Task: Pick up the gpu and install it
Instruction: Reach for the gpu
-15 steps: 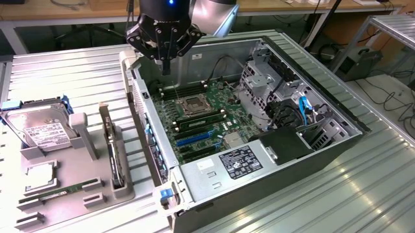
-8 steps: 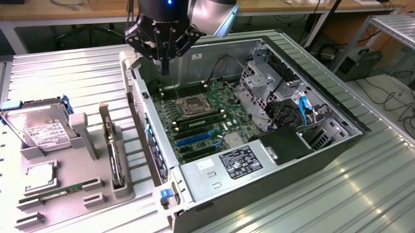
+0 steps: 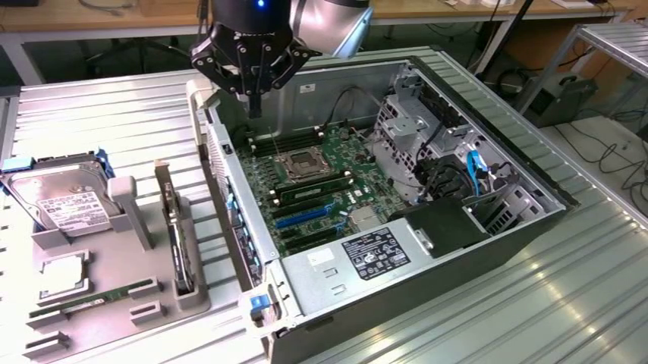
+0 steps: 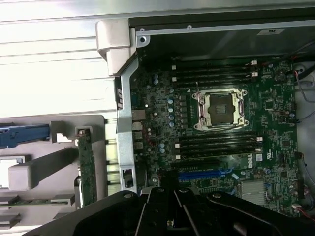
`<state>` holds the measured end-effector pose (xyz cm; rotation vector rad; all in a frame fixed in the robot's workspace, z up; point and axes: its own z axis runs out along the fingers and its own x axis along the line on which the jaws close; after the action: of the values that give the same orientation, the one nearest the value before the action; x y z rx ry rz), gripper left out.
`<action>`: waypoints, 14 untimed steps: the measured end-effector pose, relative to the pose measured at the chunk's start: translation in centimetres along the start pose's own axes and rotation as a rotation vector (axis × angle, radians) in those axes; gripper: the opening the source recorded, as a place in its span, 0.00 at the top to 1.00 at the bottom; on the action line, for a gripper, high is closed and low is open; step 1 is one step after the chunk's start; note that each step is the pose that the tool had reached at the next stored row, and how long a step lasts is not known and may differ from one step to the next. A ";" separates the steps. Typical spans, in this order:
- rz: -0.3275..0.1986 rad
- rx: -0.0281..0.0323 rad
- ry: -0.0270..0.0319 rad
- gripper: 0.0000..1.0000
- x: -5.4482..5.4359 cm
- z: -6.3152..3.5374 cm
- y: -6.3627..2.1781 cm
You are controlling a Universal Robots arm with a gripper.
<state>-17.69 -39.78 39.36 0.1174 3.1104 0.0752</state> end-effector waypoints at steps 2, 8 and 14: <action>0.000 0.0000 0.0000 0.89 0.1 0.00 0.00; 0.000 0.0000 0.0000 0.89 0.3 -0.01 -0.03; 0.000 0.0000 0.0000 0.89 0.8 -0.03 -0.06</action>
<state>-18.54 -39.78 39.36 0.1176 3.1104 0.0752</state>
